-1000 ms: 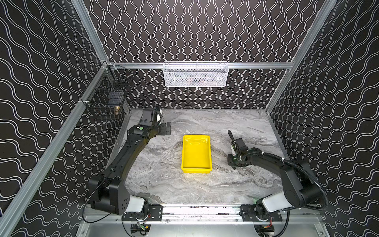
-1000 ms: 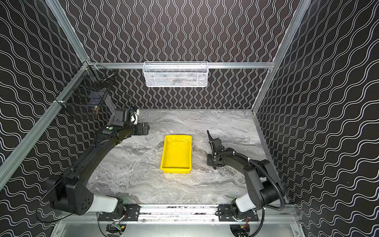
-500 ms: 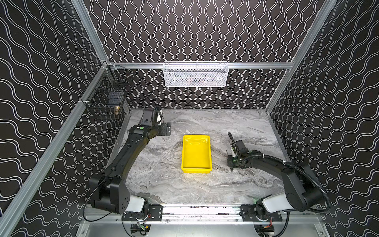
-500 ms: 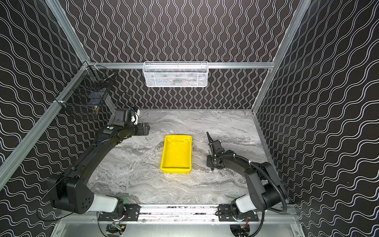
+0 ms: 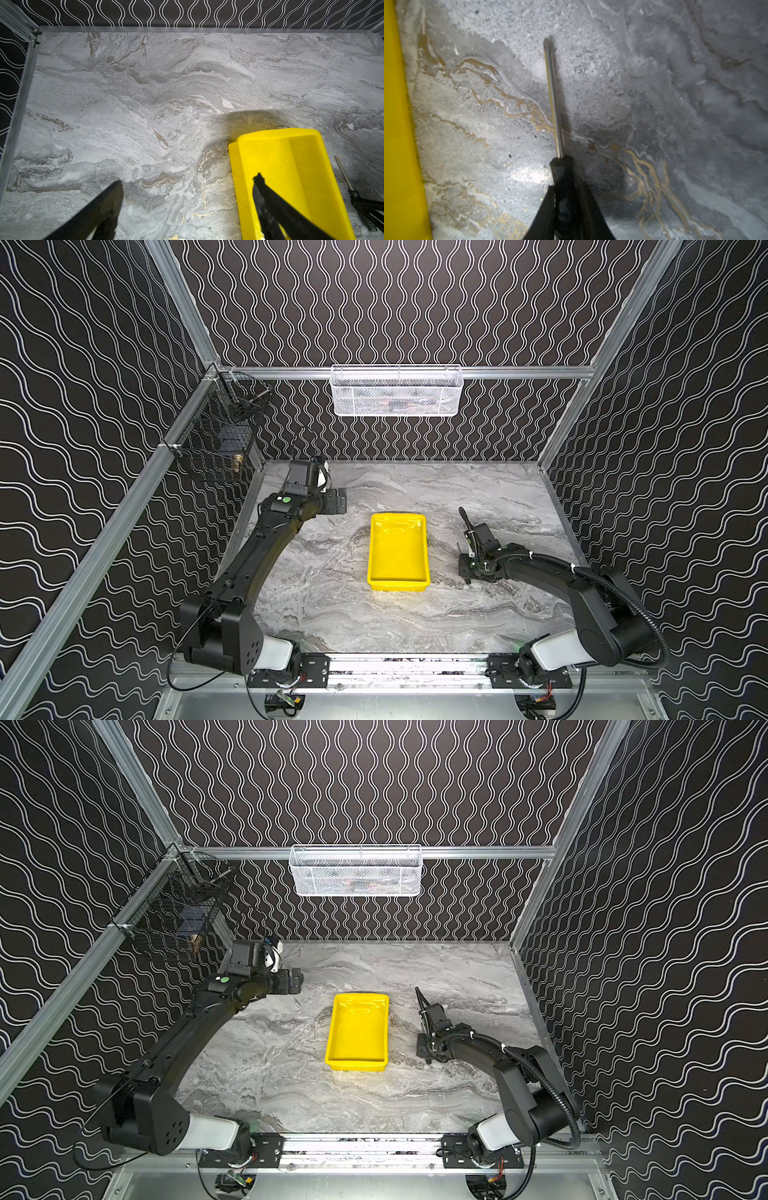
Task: Put the screwdriver in the bin
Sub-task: Pick up the screwdriver from the middle-right of the table.
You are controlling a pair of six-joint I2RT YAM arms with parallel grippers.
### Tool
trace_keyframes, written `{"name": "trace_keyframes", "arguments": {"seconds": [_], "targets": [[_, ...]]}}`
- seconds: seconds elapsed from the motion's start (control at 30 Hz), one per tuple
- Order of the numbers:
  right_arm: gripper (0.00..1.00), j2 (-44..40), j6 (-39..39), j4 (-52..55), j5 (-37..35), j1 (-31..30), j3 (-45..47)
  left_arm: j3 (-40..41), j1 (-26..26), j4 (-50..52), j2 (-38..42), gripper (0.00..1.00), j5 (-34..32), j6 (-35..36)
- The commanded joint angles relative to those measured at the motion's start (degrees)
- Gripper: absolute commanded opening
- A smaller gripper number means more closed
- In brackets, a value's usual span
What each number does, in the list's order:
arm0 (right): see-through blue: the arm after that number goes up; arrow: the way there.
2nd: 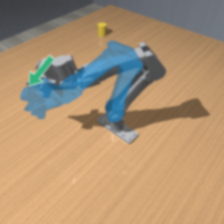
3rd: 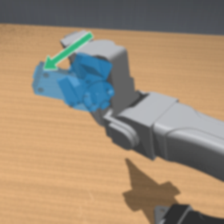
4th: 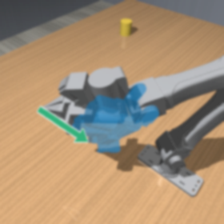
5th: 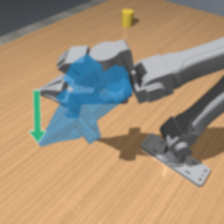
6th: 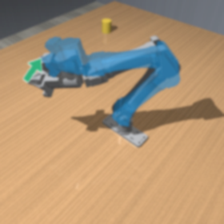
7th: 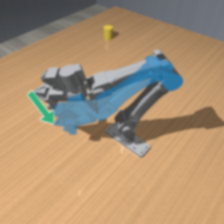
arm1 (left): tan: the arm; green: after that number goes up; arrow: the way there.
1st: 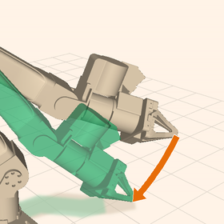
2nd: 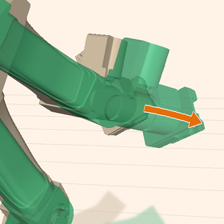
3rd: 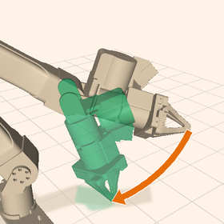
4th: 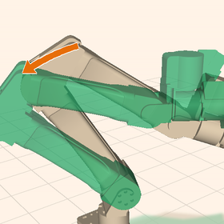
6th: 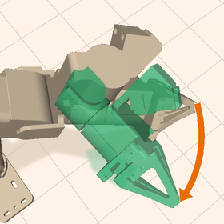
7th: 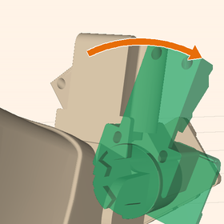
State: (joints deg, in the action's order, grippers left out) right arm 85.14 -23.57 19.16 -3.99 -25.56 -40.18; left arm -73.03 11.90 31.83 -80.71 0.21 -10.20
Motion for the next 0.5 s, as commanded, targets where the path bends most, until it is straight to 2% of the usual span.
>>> {"name": "trace_keyframes", "arguments": {"seconds": [0.0,0.27,0.47], "targets": [[0.25,-0.2,-1.9,4.5,-0.7,-1.2,0.4,-0.1,-0.1,0.2,0.2,0.99,-0.2,0.4],[0.31,0.0,-3.1,4.7,-1.6,-2.6,1.2,0.1,-0.1,0.2,0.3,0.99,-0.2,0.3],[0.3,0.2,-3.3,4.4,-1.5,-3.0,1.4,0.1,-0.1,0.2,0.2,0.99,0.0,0.2]]}}
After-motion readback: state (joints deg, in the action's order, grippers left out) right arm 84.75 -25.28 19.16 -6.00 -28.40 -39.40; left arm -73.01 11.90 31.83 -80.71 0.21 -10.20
